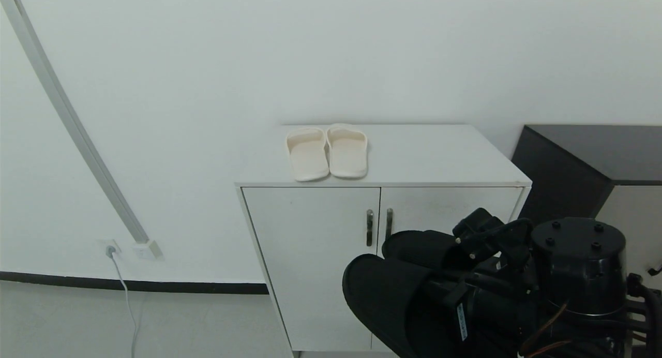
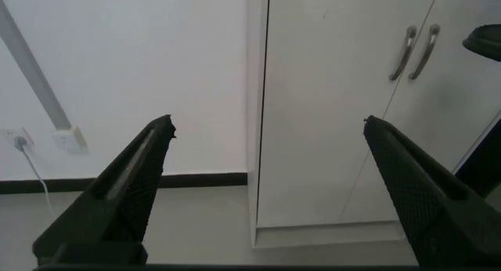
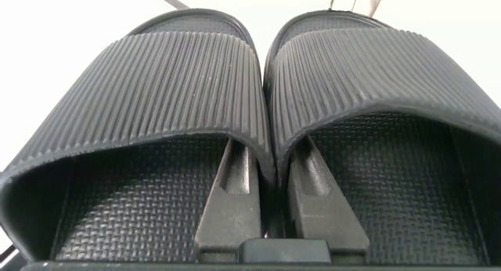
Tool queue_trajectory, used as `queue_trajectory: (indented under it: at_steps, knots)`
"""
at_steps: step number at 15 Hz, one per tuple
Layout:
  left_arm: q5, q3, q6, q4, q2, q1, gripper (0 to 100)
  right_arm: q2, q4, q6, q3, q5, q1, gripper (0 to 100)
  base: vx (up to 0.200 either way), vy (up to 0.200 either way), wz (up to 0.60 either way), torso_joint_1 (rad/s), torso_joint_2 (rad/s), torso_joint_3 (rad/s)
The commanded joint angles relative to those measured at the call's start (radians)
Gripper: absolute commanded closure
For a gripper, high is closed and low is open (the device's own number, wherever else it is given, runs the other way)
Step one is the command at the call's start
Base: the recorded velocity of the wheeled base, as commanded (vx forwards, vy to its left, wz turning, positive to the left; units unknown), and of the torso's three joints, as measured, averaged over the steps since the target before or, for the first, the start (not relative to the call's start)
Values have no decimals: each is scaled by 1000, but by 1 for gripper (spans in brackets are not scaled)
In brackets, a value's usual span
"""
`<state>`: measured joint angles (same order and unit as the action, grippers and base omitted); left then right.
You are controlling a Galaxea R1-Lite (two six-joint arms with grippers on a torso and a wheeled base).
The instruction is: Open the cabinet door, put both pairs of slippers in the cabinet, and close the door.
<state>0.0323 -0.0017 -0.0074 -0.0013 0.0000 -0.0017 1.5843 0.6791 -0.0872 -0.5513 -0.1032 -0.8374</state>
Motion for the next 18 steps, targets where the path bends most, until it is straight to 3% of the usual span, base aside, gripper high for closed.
queue_trajectory:
  at_steps: [1, 11, 18]
  knots:
    - [0, 0, 0, 0, 2, 0, 0, 2, 0, 0, 1, 0, 0, 100, 0, 0, 0, -203, 520, 310]
    - [0, 0, 0, 0, 0, 0, 0, -1, 2, 0, 19, 2, -3, 100, 0, 0, 0, -172, 492, 323]
    - [0, 0, 0, 0, 0, 0, 0, 0, 2, -2, 22, 7, -5, 100, 0, 0, 0, -92, 452, 357]
